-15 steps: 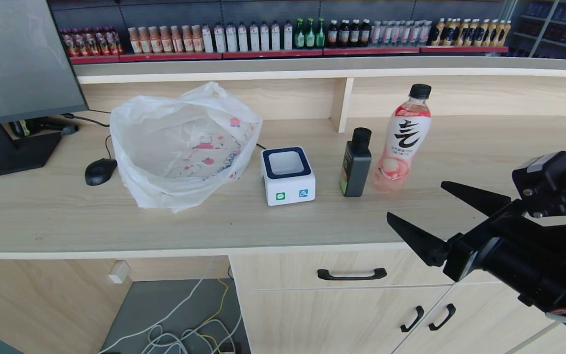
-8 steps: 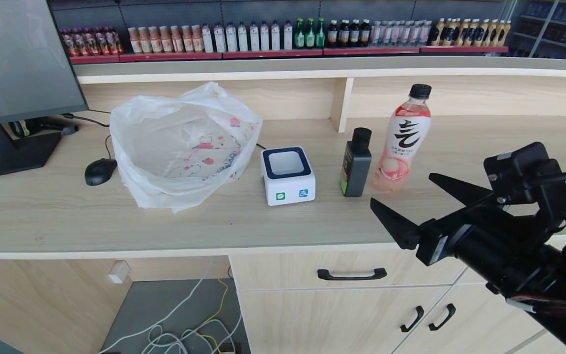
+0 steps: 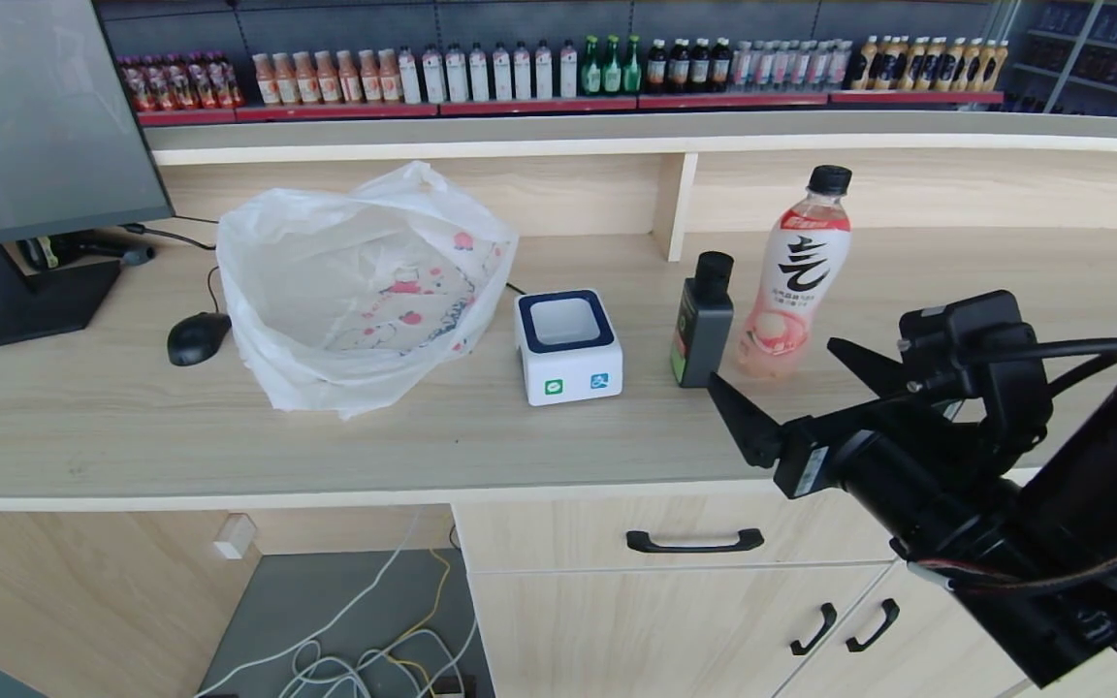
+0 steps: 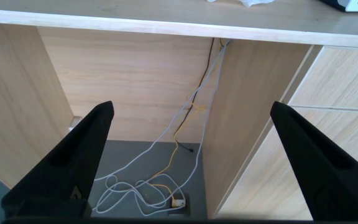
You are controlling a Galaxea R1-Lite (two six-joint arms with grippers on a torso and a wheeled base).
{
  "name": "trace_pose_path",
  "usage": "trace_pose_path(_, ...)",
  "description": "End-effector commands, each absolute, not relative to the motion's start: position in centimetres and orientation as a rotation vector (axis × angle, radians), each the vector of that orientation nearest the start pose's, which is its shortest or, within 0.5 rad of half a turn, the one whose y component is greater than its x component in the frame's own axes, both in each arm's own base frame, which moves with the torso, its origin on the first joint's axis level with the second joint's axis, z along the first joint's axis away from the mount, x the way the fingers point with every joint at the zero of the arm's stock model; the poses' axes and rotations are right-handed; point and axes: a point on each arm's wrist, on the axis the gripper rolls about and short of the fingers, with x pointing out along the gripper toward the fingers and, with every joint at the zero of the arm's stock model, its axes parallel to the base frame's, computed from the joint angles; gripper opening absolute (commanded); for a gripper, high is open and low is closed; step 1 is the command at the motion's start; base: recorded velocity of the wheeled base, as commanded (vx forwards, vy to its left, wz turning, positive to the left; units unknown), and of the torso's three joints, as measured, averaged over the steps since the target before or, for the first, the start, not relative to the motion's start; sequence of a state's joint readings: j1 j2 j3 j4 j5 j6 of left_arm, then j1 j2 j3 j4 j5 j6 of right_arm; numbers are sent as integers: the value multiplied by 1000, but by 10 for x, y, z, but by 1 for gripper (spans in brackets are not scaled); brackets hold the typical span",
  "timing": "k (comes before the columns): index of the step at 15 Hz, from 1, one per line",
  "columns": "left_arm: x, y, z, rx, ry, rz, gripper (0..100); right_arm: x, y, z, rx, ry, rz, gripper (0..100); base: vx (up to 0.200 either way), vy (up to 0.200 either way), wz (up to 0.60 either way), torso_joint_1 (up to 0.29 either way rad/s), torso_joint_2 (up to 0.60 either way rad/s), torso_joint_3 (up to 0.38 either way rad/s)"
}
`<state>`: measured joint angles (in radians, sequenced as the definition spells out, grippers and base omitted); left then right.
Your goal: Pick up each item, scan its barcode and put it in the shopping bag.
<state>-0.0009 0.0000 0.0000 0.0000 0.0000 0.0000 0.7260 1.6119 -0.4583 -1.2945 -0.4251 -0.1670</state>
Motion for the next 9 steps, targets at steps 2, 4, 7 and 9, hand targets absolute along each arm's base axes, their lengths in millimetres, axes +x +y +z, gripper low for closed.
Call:
trace_pose_path(2, -23, 0, 75, 0, 0, 0, 100, 198, 163, 181, -86, -140, 290, 100, 0, 0, 0, 0, 0, 0)
trace_pose_path(4, -23, 0, 75, 0, 0, -2, 100, 205, 169, 180, -51, -154, 265, 100, 0, 0, 0, 0, 0, 0)
trace_pose_path(7, -23, 0, 75, 0, 0, -2, 100, 217, 177, 180, 21, -153, 216, 100, 0, 0, 0, 0, 0, 0)
trace_pose_path(9, -23, 0, 75, 0, 0, -2, 100, 225, 178, 182, 29, -163, 200, 100, 0, 0, 0, 0, 0, 0)
